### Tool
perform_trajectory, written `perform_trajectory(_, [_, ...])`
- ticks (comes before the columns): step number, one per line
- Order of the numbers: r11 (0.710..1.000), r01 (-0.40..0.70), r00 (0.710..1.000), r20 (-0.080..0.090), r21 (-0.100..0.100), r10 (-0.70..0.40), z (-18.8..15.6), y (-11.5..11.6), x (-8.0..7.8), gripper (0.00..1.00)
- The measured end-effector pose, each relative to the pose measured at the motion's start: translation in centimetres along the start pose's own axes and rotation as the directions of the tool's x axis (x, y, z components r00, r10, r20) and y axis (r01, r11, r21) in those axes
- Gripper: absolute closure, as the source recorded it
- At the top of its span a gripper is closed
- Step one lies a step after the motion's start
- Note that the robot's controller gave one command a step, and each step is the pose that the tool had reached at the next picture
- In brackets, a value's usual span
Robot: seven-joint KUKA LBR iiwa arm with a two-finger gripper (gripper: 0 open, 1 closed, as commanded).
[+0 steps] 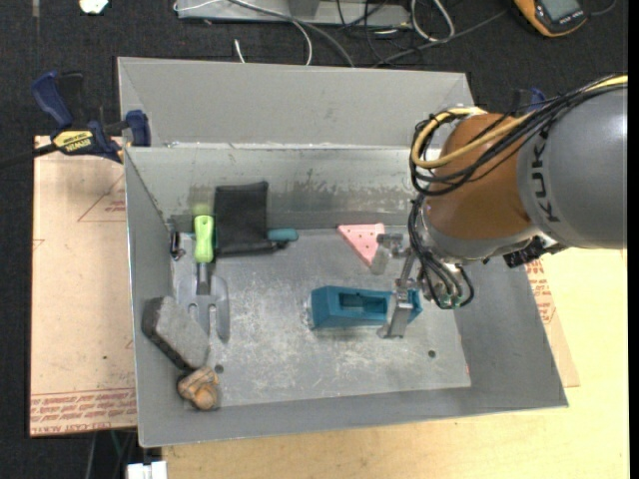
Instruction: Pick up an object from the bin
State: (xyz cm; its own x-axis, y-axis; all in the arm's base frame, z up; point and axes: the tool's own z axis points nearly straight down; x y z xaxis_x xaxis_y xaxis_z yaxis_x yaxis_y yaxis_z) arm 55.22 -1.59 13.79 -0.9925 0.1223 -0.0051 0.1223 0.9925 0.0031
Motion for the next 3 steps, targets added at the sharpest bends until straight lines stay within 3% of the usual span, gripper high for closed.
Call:
perform_trajectory(1, [0.999, -0.038, 0.999, -0.006, 0.000, 0.038, 7.17, -1.38, -1.94, 0.00])
perform_trajectory(2, [0.998, -0.066, 0.998, 0.004, -0.002, 0.066, 6.75, -0.86, -1.15, 1.00])
perform_trajectory(3, [0.998, -0.066, 0.998, 0.004, -0.002, 0.066, 6.75, -0.86, -1.15, 1.00])
